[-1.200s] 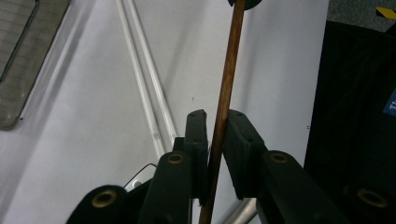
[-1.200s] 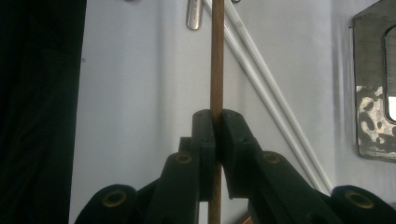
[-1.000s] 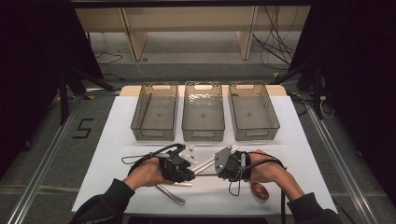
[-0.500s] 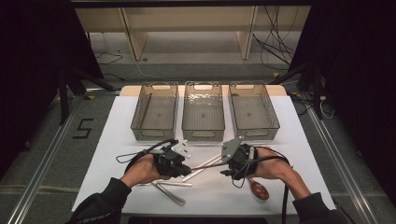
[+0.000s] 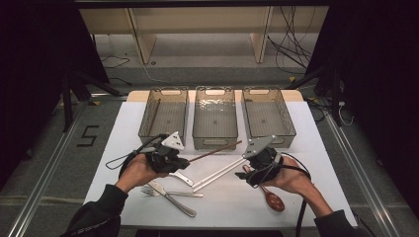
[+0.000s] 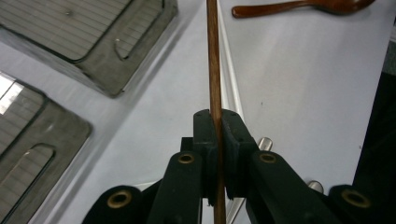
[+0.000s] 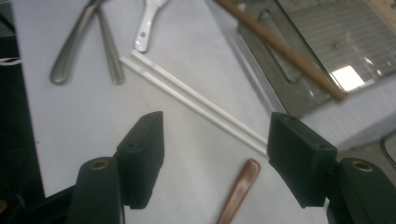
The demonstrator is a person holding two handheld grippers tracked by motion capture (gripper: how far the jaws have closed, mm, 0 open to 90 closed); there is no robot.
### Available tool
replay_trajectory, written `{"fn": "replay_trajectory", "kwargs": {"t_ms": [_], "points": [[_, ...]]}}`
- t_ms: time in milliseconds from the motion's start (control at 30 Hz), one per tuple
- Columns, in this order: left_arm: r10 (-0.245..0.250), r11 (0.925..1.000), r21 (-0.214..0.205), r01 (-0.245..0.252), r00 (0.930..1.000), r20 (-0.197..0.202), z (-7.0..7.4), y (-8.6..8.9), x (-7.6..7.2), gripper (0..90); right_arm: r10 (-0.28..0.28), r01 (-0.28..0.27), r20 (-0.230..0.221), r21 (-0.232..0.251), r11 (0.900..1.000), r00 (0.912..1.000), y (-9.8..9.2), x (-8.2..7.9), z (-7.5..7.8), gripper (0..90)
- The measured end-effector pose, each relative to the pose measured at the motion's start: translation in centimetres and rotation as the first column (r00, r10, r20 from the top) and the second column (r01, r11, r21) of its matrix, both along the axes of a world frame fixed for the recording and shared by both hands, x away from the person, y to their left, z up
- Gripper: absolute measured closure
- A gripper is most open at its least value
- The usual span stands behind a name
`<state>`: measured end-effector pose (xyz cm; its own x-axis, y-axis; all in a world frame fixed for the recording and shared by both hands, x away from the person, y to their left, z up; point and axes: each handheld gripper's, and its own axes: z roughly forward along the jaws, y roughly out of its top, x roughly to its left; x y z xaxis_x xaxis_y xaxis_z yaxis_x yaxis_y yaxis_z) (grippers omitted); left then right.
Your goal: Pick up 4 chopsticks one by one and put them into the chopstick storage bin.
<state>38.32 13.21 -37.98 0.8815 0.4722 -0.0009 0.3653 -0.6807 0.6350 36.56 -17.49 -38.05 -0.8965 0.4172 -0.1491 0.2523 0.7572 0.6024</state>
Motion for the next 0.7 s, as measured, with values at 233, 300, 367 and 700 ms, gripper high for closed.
{"fn": "replay_trajectory", "kwargs": {"t_ms": [233,300,367,700], "points": [[0.098,0.994,-0.052,-0.096,0.995,0.02,0.5,1.6,0.9,85.0,-0.123,0.127,-0.064,0.068,0.9896,0.9904,-1.3,-0.2,-1.0,35.5],[0.123,0.9903,-0.068,-0.122,0.9923,0.018,0.6,2.2,1.3,85.0,-0.15,0.156,-0.077,0.084,0.9842,0.9858,-1.7,-0.4,-1.2,35.0],[0.142,0.9877,-0.071,-0.14,0.9896,0.026,0.7,2.5,1.5,85.0,-0.17,0.178,-0.081,0.099,0.979,0.982,-2.1,-0.5,-1.3,34.6],[0.249,0.9632,-0.112,-0.244,0.9682,0.027,1.4,4.7,3.4,85.1,-0.218,0.23,-0.101,0.127,0.9647,0.9706,-3.2,-1.8,-2.0,33.4]]}}
